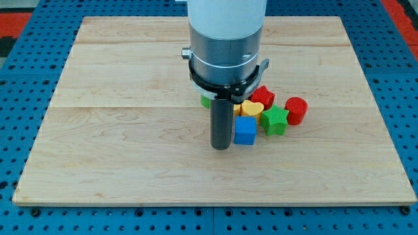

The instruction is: Move the red circle to the left bottom of the green star

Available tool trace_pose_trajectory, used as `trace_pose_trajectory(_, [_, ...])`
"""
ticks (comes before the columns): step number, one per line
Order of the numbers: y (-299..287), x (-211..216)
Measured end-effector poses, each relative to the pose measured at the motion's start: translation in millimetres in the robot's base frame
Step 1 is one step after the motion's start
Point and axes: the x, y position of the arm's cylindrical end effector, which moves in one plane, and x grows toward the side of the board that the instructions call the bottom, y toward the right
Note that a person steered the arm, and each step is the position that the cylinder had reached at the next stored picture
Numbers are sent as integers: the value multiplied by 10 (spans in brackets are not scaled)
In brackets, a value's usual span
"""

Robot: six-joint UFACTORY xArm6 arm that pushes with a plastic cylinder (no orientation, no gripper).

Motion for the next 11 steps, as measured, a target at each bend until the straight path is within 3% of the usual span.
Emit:
trace_pose_trajectory(1, [81,304])
trace_pose_trajectory(3, [2279,90])
trace_pose_trajectory(4, [2437,-594])
trace_pose_trajectory(5, [2150,-1069])
trace_pose_trajectory(6, [1671,-1073])
trace_pose_trajectory(11, [1130,140])
